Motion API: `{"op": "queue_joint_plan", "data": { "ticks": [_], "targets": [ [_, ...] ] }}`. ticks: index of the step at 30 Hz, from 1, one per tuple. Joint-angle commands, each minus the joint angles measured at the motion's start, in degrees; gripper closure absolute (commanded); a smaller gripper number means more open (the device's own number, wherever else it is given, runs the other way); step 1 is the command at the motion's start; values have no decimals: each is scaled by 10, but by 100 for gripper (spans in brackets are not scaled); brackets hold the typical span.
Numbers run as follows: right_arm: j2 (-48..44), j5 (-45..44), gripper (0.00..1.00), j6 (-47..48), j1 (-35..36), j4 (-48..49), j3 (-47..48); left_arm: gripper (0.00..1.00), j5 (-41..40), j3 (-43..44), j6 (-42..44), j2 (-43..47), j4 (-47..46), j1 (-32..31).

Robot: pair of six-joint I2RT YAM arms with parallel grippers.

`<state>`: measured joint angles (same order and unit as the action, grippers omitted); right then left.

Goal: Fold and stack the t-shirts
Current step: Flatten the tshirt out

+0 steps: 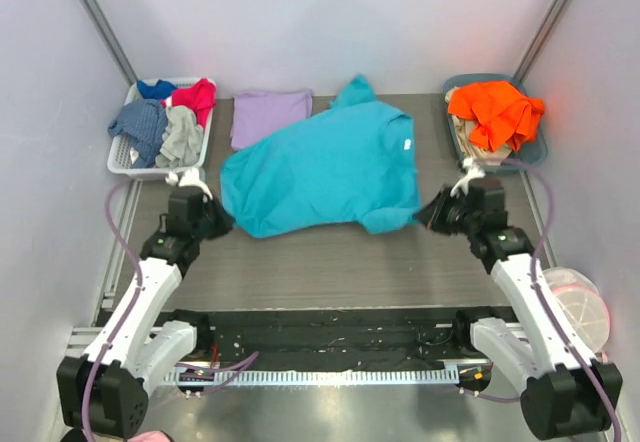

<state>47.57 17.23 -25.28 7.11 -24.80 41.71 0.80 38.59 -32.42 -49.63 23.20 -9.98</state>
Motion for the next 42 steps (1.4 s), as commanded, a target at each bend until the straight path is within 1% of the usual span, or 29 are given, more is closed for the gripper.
{"op": "queue_joint_plan", "data": {
  "ticks": [1,5,7,16,21,26,27,28,30,31,32,33,34,35,36,38,39,40,41,42],
  "targets": [
    [-25,1,99,-51,12,-4,-47,100,-36,-53,-42,-7,-51,3],
    [-29,-19,99,-53,19,-37,-52,100,-33,-89,-62,-7,-47,3],
    [-28,-22,99,-51,20,-53,-50,100,-47,-101,-61,3,-43,2],
    [-26,-33,99,-61,27,-94,-61,100,-74,-127,-64,28,-11,3],
    [-31,-36,99,-72,33,-135,-55,100,-84,-128,-79,30,-4,2],
    [-58,-41,99,-89,46,-165,-55,100,-99,-118,-88,44,18,3],
    [-60,-47,96,-100,49,-178,-51,100,-101,-116,-90,45,22,2],
    [-65,-53,76,-104,51,-184,-50,100,-102,-115,-91,47,25,3],
    [-78,-78,57,-114,54,-194,-46,100,-106,-109,-99,52,41,2],
    [-85,-84,42,-122,53,-193,-42,100,-108,-104,-104,53,50,3],
    [-100,-92,36,-125,54,-192,-36,100,-117,-86,-106,58,62,3],
    [-104,-116,32,-128,54,-193,-17,89,-120,-73,-110,70,87,2],
    [-106,-129,25,-124,54,-193,-4,81,-123,-59,-107,77,97,3],
    [-102,-141,19,-120,53,-193,7,61,-131,-28,-106,87,107,3],
    [-95,-161,18,-116,54,-193,33,51,-133,-12,-103,96,118,2],
    [-81,-164,16,-96,54,-187,55,33,-134,35,-95,118,125,3],
    [-61,-163,16,-90,53,-179,72,22,-132,47,-92,123,132,2],
    [-50,-157,16,-83,54,-176,79,8,-131,58,-91,131,134,2],
    [-37,-150,16,-69,55,-172,85,2,-130,73,-89,132,136,2],
    [-17,-145,16,-62,54,-166,93,0,-119,75,-86,133,137,2]
  ]
}}
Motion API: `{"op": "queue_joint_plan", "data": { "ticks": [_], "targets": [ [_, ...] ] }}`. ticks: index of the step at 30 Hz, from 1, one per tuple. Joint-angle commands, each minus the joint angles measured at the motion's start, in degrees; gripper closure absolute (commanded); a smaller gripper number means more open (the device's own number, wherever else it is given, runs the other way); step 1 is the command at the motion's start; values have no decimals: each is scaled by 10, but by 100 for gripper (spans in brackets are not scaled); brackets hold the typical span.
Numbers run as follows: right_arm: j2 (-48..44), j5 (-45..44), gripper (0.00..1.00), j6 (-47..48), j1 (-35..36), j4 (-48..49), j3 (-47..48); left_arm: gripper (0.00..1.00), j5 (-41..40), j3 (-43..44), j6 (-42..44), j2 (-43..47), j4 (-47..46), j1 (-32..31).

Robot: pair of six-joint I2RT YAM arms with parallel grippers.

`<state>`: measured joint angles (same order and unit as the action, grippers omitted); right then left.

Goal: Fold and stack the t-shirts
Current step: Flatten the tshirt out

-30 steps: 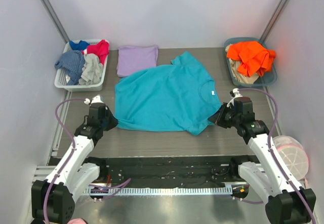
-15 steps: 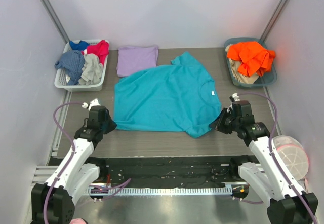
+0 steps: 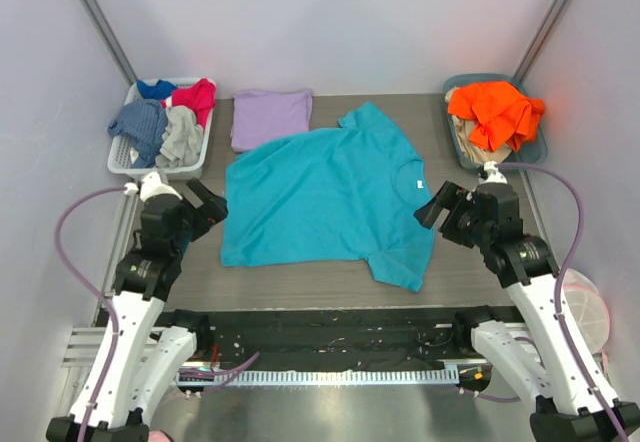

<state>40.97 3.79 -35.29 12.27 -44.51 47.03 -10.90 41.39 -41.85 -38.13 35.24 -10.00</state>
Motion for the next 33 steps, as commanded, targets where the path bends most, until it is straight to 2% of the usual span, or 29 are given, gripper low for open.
{"op": "queue_joint_plan", "data": {
  "ticks": [1,3,7,8,12,21,26,30,33],
  "targets": [
    [60,-3,15,45,7,34,42,0,3,47,11,20,17,2],
    [88,1,14,64,18,36,43,0,15,29,15,17,11,2],
    [124,-35,6,66,92,36,30,0,67,-18,10,19,-5,3],
    [131,-83,5,60,138,36,27,0,75,-38,7,25,-11,2],
    [155,-144,0,22,220,66,4,0,91,-71,4,47,-36,1],
    [223,-222,4,12,225,173,-29,0,106,-91,12,17,-63,-2],
    [336,-266,5,68,222,206,44,0,106,-92,16,14,-67,-5],
    [438,-269,5,103,207,229,99,0,106,-95,16,22,-61,-5],
    [474,-254,5,113,186,242,120,0,105,-97,15,33,-51,-5]
  ]
}}
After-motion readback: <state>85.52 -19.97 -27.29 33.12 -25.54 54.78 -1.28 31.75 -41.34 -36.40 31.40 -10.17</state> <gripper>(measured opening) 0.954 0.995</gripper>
